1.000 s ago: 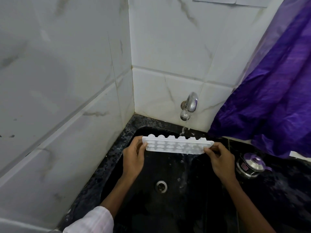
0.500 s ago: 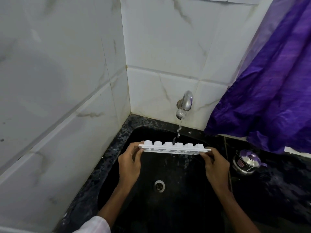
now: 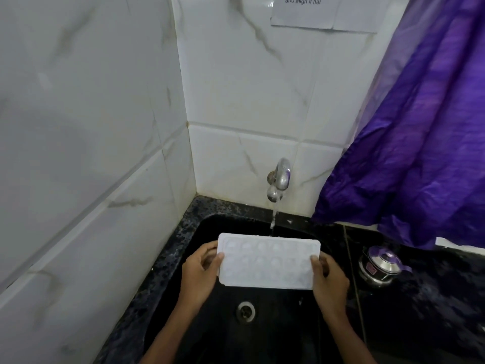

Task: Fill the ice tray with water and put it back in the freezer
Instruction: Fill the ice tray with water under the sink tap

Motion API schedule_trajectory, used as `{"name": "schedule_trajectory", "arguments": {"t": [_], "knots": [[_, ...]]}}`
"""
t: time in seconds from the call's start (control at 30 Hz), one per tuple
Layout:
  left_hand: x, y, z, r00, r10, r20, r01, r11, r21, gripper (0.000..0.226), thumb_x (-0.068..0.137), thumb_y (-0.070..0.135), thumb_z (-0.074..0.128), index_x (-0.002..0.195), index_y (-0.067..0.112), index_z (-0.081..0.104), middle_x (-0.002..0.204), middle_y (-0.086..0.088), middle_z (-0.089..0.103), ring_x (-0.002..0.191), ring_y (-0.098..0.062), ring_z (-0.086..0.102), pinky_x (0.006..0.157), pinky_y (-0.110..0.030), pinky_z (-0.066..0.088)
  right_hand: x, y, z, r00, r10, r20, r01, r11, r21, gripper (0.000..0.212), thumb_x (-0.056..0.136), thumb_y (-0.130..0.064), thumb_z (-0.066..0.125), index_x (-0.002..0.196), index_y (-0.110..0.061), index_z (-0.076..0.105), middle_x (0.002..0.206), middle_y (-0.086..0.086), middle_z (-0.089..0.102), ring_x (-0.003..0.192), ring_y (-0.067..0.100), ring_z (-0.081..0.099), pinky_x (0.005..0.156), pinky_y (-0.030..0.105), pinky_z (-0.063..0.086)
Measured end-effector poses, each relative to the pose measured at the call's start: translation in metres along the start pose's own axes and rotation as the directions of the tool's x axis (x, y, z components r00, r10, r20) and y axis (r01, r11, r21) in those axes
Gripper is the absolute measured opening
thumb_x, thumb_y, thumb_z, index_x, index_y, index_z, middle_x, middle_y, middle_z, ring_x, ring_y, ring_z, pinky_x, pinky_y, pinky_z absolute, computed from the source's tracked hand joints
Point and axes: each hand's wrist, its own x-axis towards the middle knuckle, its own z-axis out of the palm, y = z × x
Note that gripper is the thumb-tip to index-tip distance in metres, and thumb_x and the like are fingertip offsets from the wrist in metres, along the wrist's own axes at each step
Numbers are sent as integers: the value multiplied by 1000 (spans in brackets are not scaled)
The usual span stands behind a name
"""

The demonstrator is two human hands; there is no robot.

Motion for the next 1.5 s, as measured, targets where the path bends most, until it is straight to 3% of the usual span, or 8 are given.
{"name": "schedule_trajectory", "arguments": {"t": [0.17, 0.3, 0.43, 0.53, 0.63, 1.0, 1.33, 1.5], "knots": [[8, 18, 5, 968, -181, 172, 229, 919, -322, 32, 102, 22, 52, 133, 27, 56, 117, 0, 72, 106, -20, 71, 87, -47, 60, 19, -21, 8, 996, 82, -22, -80, 994, 70, 29, 93, -31, 61, 118, -16, 61, 82, -12, 65, 80, -3, 57, 74, 25, 41], [20, 27, 11, 959, -251, 135, 282, 897, -340, 28, 103, 21, 50, 130, 19, 56, 113, -5, 74, 99, -22, 73, 82, -46, 61, 40, -38, 14, 998, 61, 9, -61, 998, 18, 35, 94, -27, 59, 126, -13, 54, 94, -3, 66, 93, 12, 62, 81, 24, 40], [31, 37, 18, 958, -277, 67, 282, 885, -371, 27, 104, 19, 48, 129, 15, 55, 108, -2, 73, 98, -22, 72, 79, -43, 61, 53, -47, 24, 977, -183, 111, 200, 965, -168, 34, 93, -21, 58, 126, -16, 53, 130, 1, 50, 124, 19, 42, 100, 28, 33], [39, 40, 20, 957, -289, 33, 280, 883, -378, 28, 104, 20, 49, 129, 11, 56, 110, -5, 73, 98, -24, 72, 80, -44, 61, 61, -56, 32, 885, -399, 240, 453, 856, -250, 29, 94, -21, 57, 122, -17, 57, 140, 3, 40, 129, 17, 30, 107, 28, 25], [44, 43, 22, 956, -292, 26, 280, 885, -373, 25, 104, 20, 49, 125, 12, 59, 112, -7, 73, 99, -24, 72, 81, -45, 61, 71, -63, 39, 785, -508, 355, 612, 725, -316, 29, 94, -27, 52, 119, -17, 60, 140, 11, 39, 130, 26, 32, 110, 43, 31], [42, 47, 25, 954, -296, 40, 290, 882, -371, 27, 104, 20, 49, 128, 13, 59, 104, -1, 75, 94, -19, 73, 75, -41, 62, 83, -79, 47, 739, -409, 536, 660, 600, -452, 30, 100, -25, 43, 117, -34, 66, 152, 10, 27, 142, 26, 18, 112, 56, 12], [39, 48, 26, 949, -315, 26, 299, 868, -396, 30, 104, 20, 49, 131, 10, 57, 110, -7, 74, 97, -23, 73, 81, -46, 61, 80, -80, 48, 712, -491, 501, 699, 562, -443, 26, 90, -12, 53, 104, -24, 72, 140, 20, 45, 126, 37, 45, 103, 58, 27], [37, 50, 25, 951, -308, 29, 292, 863, -413, 29, 103, 19, 49, 130, 11, 58, 107, -6, 74, 96, -23, 73, 81, -47, 61, 81, -80, 49, 715, -467, 520, 698, 526, -486, 26, 94, -14, 50, 109, -20, 70, 145, 14, 41, 130, 33, 41, 107, 53, 26]]}}
